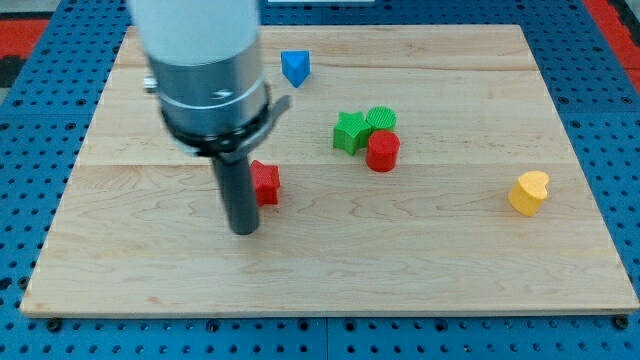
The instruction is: Push the red star to the bottom left side of the green star
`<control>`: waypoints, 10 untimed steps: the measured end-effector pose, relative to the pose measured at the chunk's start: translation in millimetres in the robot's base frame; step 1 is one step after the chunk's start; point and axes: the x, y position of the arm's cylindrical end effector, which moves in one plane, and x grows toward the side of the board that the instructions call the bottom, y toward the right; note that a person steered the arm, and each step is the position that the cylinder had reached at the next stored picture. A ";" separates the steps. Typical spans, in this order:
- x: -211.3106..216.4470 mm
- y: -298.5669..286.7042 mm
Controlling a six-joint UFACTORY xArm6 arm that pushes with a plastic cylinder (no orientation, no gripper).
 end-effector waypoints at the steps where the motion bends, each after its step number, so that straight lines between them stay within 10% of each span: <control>1: -24.1 6.1; 9: -47.7 94.6; 10: -31.0 21.1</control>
